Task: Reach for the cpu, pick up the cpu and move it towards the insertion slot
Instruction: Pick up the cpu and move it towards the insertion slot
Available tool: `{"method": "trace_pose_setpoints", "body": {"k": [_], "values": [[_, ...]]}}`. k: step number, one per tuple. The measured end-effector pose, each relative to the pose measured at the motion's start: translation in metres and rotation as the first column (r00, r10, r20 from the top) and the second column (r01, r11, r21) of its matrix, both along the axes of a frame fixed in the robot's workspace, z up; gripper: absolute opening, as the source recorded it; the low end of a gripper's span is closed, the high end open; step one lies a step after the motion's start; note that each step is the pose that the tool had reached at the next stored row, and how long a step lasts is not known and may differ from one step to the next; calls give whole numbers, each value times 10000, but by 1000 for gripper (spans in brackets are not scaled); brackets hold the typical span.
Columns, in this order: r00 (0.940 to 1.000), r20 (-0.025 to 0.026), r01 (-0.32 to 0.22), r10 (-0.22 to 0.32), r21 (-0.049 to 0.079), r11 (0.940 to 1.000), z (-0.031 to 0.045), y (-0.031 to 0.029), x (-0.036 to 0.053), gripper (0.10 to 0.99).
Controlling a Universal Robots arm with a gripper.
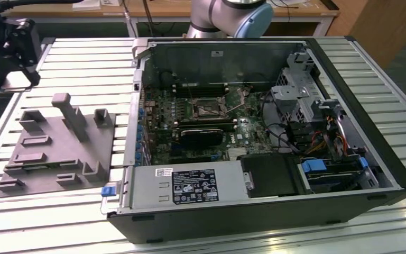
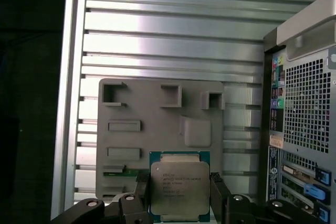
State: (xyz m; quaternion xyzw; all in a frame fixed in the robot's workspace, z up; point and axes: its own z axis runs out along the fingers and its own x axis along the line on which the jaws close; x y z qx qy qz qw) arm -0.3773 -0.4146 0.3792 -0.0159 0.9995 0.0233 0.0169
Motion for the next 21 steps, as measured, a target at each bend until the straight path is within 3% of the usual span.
{"method": "trace_pose_setpoints", "body": {"k": [21], "values": [[10000, -5, 0, 0, 0, 10000, 0, 0, 402, 541]]}}
